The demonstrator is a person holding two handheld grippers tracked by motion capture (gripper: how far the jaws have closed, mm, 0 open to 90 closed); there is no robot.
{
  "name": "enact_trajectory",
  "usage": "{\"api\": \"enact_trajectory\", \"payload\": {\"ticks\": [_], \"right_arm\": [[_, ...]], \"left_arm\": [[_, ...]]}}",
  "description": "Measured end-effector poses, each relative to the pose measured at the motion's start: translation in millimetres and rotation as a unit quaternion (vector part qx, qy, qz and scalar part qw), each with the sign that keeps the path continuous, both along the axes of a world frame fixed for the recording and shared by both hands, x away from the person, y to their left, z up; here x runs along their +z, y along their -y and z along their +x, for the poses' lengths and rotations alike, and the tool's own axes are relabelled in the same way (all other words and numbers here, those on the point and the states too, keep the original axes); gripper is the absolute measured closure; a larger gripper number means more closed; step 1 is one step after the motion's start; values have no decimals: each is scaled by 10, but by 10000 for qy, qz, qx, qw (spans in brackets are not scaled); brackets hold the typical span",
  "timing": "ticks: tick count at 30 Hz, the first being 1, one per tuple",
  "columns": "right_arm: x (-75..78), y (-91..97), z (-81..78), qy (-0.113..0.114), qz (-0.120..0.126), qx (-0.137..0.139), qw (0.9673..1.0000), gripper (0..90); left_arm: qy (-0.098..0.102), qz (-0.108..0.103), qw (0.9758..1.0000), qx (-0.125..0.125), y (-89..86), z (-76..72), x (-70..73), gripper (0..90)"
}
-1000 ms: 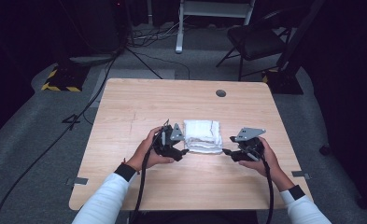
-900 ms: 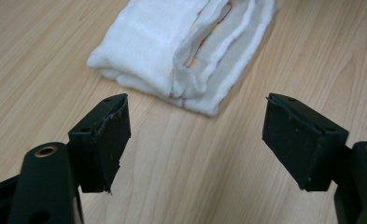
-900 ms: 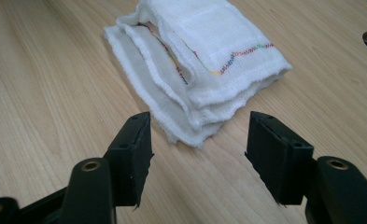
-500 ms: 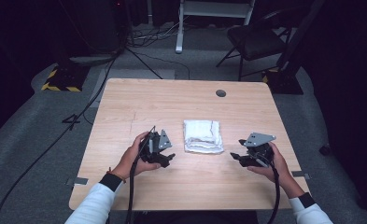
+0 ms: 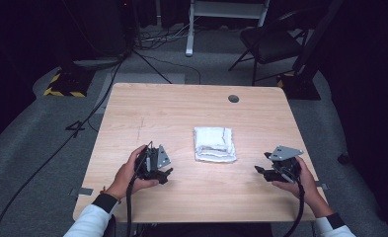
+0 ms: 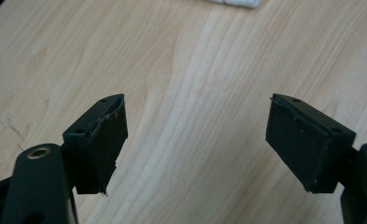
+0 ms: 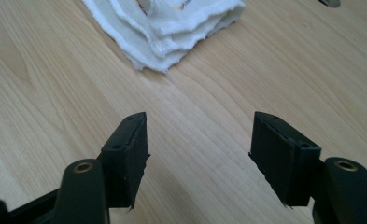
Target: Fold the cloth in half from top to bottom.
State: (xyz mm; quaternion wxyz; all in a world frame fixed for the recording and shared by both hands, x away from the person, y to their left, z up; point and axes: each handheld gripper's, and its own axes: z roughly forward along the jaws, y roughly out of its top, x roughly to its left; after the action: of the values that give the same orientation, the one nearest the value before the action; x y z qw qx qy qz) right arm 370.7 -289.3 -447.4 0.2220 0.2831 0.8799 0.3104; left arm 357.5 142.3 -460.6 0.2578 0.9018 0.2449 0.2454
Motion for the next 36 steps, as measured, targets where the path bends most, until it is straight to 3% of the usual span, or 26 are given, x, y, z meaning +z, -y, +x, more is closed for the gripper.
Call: {"api": "enact_trajectory", "payload": {"ticks": [13, 20, 26, 31, 34, 36], "right_arm": [[-125, 336, -102, -94, 24, -272, 9996, 332], [-239, 564, -175, -212, 128, -462, 9986, 327], [-339, 760, -214, -360, 251, -662, 9968, 331], [-418, 886, -246, -448, 321, -839, 9949, 338], [-464, 990, -280, -482, 607, -957, 9924, 335], [-479, 1053, -303, -453, 693, -1069, 9908, 314]], "left_arm": [[-24, 93, 9999, 116, -166, -133, -143, 191], [-127, -62, 9997, 196, -285, -184, -221, 186], [-296, -341, 9989, 146, -409, -201, -246, 186], [-407, -453, 9977, 299, -508, -181, -269, 183], [-462, -450, 9971, 401, -566, -170, -297, 184], [-534, -575, 9960, 427, -625, -166, -309, 183]]}}
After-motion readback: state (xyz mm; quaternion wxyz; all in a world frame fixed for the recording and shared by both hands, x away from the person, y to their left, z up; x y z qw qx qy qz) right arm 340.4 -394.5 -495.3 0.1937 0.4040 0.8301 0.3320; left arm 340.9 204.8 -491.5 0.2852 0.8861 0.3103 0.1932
